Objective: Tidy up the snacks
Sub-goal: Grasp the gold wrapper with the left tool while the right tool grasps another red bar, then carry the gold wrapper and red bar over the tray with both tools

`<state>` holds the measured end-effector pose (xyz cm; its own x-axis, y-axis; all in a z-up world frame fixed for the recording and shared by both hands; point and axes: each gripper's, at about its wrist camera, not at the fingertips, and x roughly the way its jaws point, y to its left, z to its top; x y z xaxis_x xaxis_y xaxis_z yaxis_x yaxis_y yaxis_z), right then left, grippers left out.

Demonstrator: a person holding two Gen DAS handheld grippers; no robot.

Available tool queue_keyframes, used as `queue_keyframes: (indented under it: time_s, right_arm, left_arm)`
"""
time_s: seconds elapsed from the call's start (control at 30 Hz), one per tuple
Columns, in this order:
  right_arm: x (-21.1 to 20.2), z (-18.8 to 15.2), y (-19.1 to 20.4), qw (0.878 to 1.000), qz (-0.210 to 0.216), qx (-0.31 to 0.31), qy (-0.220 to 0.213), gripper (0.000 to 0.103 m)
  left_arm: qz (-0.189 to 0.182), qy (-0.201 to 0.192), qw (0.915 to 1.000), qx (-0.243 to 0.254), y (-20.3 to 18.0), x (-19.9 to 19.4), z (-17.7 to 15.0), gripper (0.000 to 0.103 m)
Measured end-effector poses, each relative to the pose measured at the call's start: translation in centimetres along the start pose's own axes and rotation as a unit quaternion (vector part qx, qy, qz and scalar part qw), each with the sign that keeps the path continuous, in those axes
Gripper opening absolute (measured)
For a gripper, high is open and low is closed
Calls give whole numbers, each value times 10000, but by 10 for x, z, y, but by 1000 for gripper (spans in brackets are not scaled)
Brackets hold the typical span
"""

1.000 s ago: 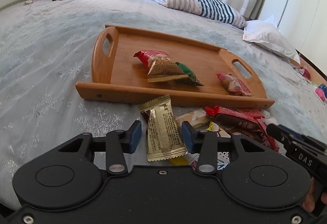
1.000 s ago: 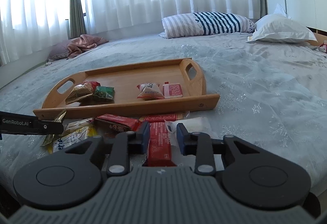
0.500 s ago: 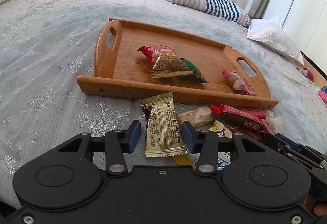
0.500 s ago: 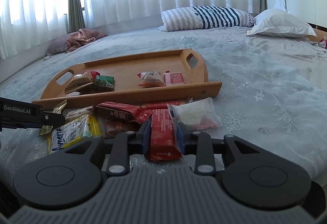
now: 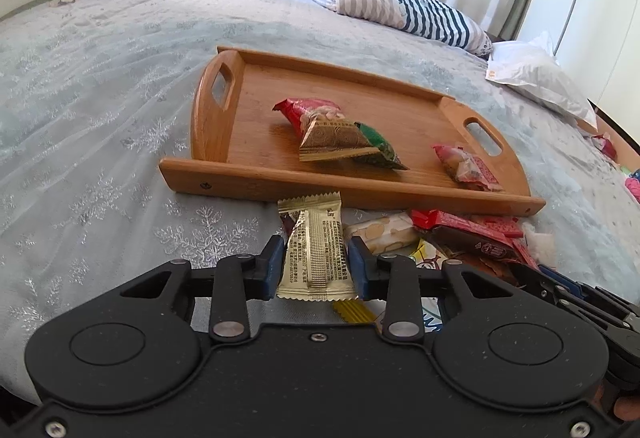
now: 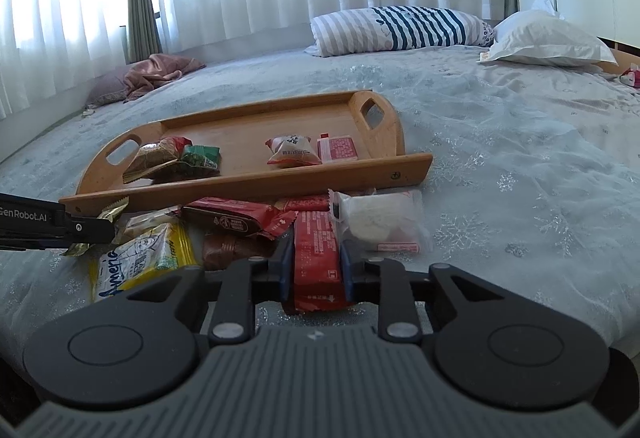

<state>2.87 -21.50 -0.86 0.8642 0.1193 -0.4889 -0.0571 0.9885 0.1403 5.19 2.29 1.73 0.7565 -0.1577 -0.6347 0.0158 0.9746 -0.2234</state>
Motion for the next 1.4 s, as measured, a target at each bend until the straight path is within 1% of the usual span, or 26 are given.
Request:
queue_keyframes:
  time_s: [0.23, 0.43, 0.57, 0.7, 0.73, 0.77, 0.93, 1.27, 1.33, 1.37, 1.4]
  right_arm:
    - [-12, 5, 3, 9998, 17, -105, -176, 28]
    - [-19, 11, 4, 9995, 33, -56, -322, 28]
    - [-17, 9, 5, 9998, 66, -92, -176, 28]
    - [-12, 4, 2, 10000, 78, -35, 15, 31]
    - [-11, 4, 1, 9999, 100, -31, 36, 34]
    - [-11, 4, 1, 9999, 130, -49, 50, 35]
    - [-6, 6, 4, 9998, 72, -161, 35, 35]
    - [11, 11, 7, 9995, -29, -171, 264, 35]
    - [14, 11, 8, 9992, -75, -194, 346, 32]
    - [14, 12, 9, 9991, -99, -216, 351, 28]
    - [14, 13, 10, 9990, -116, -233, 352, 28]
  left_arm:
    - [29, -200, 9996, 178, -7, -12, 4, 31]
    - [24, -259, 9994, 209, -9, -17, 7, 31]
    - [51, -259, 9994, 216, -9, -18, 7, 31]
    - [70, -242, 9994, 219, -8, -18, 7, 31]
    - [77, -242, 9994, 224, -8, -18, 7, 31]
    - [84, -242, 9994, 229, -8, -18, 7, 31]
    - [107, -223, 9994, 221, -8, -17, 6, 31]
    - [110, -194, 9995, 234, -7, -16, 5, 31]
    - [111, -198, 9995, 231, -7, -16, 5, 31]
    - [117, -205, 9995, 226, -7, -16, 6, 31]
    - [123, -211, 9995, 223, -7, -15, 7, 31]
